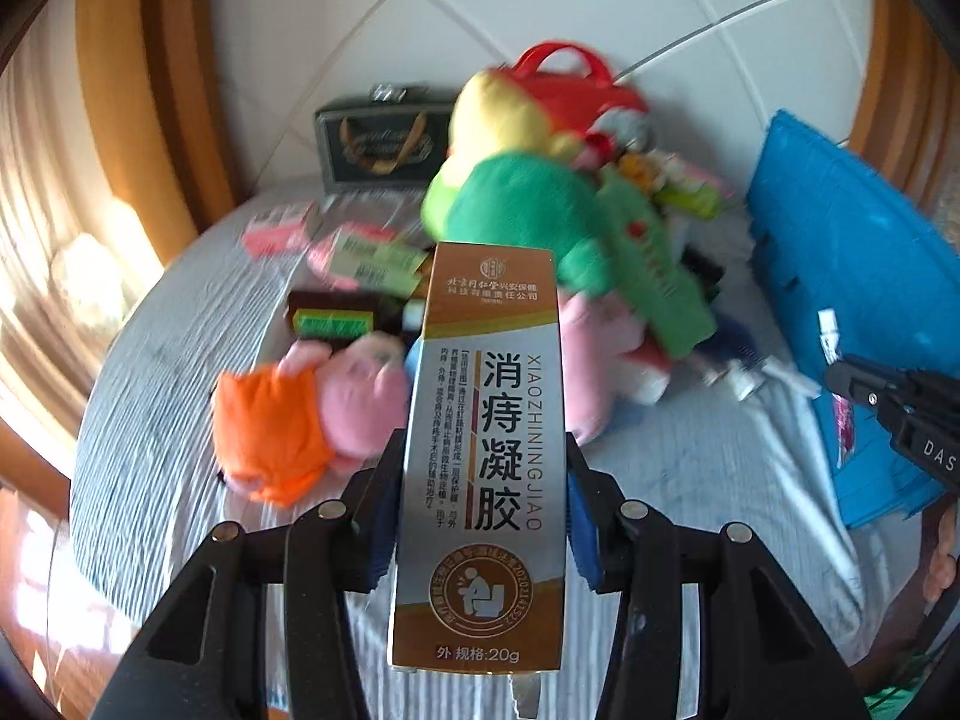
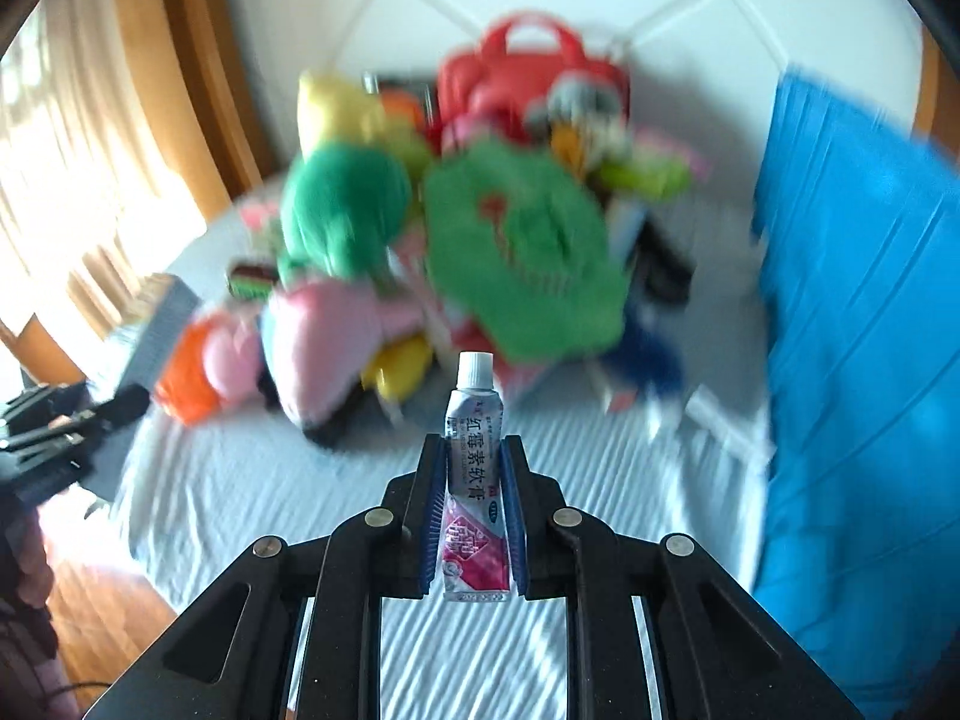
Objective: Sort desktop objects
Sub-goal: 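Carry the ointment box and pink tube over the blue bin with both tools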
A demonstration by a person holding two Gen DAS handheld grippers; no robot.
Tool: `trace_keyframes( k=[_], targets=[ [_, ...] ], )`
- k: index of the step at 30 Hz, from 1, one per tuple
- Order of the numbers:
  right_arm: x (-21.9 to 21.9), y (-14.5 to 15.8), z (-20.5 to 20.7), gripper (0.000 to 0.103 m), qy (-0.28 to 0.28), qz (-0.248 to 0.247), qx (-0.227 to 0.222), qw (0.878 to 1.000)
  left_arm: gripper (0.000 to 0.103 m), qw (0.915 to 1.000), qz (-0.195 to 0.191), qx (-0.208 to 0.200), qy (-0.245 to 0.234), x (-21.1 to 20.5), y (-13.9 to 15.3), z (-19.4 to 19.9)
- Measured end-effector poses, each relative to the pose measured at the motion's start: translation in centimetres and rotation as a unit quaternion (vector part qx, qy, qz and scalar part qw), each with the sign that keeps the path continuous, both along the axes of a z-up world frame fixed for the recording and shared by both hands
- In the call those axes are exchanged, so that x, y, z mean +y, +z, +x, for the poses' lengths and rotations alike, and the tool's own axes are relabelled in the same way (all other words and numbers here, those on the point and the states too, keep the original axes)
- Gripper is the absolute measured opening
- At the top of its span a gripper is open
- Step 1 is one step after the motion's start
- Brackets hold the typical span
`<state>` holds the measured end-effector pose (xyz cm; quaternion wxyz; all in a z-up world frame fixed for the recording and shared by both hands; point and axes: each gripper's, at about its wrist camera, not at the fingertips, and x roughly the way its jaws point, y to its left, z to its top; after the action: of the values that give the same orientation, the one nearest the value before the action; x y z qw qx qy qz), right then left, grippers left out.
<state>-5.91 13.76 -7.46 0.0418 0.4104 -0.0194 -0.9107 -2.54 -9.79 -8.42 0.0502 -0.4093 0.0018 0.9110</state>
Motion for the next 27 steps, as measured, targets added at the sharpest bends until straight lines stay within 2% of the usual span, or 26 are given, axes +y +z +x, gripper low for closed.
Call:
trace_keyframes(
  k=[6,15,21,27],
  targets=[
    [2.0,6.6,1.9,0.018,-0.025,0.033,0.085,0.996,0.046,0.9978,0.004,0.047,-0.047,5.8,4.9,-0.4],
    [9.6,12.7,7.2,0.018,-0.09,0.068,0.164,0.98,0.046,0.9835,-0.013,0.13,-0.125,16.7,11.0,0.7],
    [16.7,15.4,10.0,0.018,-0.141,0.093,0.19,0.967,0.046,0.9712,-0.004,0.169,-0.168,24.9,15.1,1.0],
    [24.4,17.0,11.5,0.018,-0.174,0.118,0.188,0.959,0.046,0.963,0.004,0.181,-0.2,34.0,18.0,1.2]
  ],
)
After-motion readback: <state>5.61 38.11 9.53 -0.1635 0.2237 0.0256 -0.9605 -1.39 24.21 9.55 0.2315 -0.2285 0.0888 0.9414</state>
